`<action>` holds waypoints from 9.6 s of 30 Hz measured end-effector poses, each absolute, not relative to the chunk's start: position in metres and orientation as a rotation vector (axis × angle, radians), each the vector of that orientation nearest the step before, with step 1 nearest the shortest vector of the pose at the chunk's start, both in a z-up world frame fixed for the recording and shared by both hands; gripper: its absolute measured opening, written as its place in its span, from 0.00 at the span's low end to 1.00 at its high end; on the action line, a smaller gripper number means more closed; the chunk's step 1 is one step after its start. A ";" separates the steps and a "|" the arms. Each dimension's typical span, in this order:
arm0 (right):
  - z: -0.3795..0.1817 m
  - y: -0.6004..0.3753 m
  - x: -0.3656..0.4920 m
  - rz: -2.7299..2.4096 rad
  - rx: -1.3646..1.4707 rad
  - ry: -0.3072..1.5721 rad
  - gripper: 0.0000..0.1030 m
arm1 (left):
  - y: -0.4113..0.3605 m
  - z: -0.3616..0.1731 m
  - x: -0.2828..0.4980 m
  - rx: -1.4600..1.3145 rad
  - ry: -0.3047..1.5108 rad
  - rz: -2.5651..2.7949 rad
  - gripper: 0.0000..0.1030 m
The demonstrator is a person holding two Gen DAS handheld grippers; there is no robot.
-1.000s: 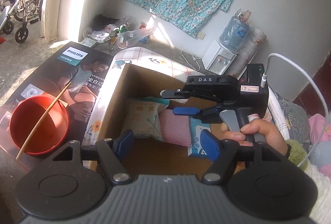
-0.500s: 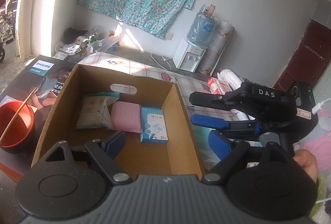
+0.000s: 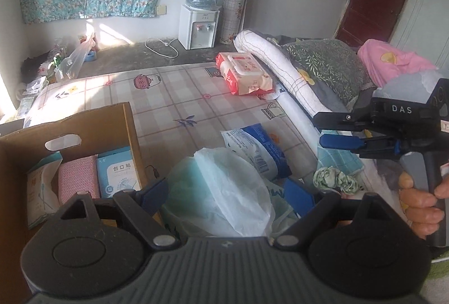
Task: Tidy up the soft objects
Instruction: 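Withdraw the right tool from the box back over the bed, then move the left tool down to the blue-and-white wipes pack, then close the left gripper on the wipes pack and lift it, then carry the wipes pack with the left tool over the cardboard box, then lower the wipes pack beside the bandage box and open the left gripper, then withdraw the left tool from the box toward the bed, then grasp the pink plush toy with the right gripper and lift it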
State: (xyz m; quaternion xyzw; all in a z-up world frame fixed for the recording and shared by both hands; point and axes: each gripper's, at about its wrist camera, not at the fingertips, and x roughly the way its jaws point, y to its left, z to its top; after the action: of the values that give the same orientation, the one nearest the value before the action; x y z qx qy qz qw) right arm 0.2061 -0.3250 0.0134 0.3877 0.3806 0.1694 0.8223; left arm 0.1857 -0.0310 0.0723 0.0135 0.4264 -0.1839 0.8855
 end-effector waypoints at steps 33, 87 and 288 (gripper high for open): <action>-0.060 -0.336 0.232 0.264 0.571 0.860 0.56 | -0.212 -0.077 0.389 0.150 1.465 -0.218 0.94; -0.085 -0.309 0.340 0.340 0.481 1.010 0.56 | -0.142 -0.066 0.407 -0.330 1.474 -0.345 0.85; -0.109 -0.446 0.105 0.189 0.812 0.992 0.69 | -0.236 -0.087 0.084 0.129 0.892 -0.711 0.50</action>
State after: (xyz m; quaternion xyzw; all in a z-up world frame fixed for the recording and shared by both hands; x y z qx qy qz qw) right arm 0.1054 -0.4457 -0.1087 0.3781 0.4622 0.0878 0.7973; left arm 0.0842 -0.2362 -0.0868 0.0609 0.4218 -0.3361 0.8399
